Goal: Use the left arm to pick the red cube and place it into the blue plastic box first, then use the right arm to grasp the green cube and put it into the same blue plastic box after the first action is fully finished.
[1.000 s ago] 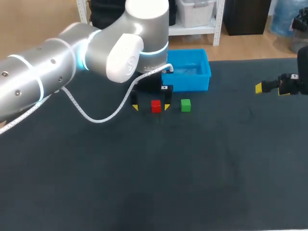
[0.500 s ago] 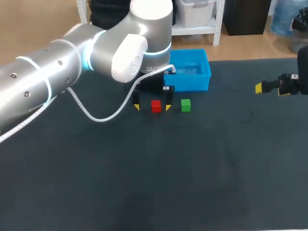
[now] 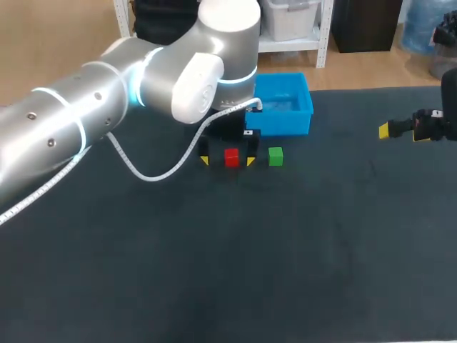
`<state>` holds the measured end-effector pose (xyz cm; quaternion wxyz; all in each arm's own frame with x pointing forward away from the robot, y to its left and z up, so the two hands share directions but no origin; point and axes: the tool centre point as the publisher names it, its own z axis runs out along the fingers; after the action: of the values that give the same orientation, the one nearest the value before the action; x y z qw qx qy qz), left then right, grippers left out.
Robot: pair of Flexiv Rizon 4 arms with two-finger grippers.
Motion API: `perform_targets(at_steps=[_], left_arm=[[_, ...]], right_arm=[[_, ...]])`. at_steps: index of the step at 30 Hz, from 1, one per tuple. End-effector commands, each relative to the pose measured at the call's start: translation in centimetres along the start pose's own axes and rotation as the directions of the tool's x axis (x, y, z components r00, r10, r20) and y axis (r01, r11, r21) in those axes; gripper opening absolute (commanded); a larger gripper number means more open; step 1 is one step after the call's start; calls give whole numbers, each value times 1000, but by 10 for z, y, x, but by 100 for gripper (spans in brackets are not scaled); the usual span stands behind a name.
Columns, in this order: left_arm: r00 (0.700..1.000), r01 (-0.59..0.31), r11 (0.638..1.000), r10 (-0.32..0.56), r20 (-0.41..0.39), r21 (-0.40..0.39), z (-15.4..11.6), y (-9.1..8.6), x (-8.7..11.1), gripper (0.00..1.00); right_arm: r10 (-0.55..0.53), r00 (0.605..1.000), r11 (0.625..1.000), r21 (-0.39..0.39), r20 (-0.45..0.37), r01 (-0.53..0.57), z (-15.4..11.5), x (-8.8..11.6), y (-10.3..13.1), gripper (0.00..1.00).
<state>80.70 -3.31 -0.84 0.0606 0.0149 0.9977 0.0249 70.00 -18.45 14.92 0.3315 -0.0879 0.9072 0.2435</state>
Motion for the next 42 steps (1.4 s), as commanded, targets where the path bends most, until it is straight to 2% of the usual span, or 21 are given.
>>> perform_targets(at_steps=[1,5,7,8,9,10,12,14,16,20,22,31,42], left_arm=[[1000,0,1000,0,-11,-4,1,-2,-6,100],[1000,3,1000,-3,-10,-5,2,-1,-7,100],[1000,3,1000,-4,-10,-5,2,-1,-7,97],[1000,4,1000,-4,-10,-4,2,-1,-8,74],[1000,4,1000,-4,-9,-4,3,0,-8,63],[1000,4,1000,-4,-10,-4,3,0,-8,47],[1000,4,1000,-4,-10,-3,3,0,-8,35],[1000,5,1000,-5,-11,-4,3,0,-8,33],[1000,5,1000,-5,-11,-5,3,1,-8,18],[1000,7,1000,-7,-11,-7,3,3,-7,16],[1000,8,1000,-9,-12,-9,3,3,-7,0],[1000,9,1000,-9,-5,-10,-2,6,-7,0],[1000,-3,1000,3,1,6,-28,5,-10,0]], right_arm=[[-1,1000,1000,-1,-1,1,0,0,0,100],[-1,1000,1000,-1,-1,1,0,0,0,100],[-1,1000,1000,-1,-1,1,0,0,0,100],[-1,1000,1000,-1,-1,1,0,0,0,100],[-1,1000,1000,-1,-1,1,0,0,0,100],[-1,1000,1000,-1,-1,1,0,0,0,100],[-1,1000,1000,-1,-1,1,0,0,0,100],[-1,1000,1000,-1,-1,1,0,0,0,100],[-1,1000,1000,-1,-1,1,0,0,0,100],[-1,1000,1000,-1,-1,1,0,0,0,100],[-1,1000,1000,-1,-1,1,0,0,0,100],[-1,1000,1000,-1,-1,1,0,0,0,100],[-1,1000,1000,-1,-1,1,0,0,0,100]])
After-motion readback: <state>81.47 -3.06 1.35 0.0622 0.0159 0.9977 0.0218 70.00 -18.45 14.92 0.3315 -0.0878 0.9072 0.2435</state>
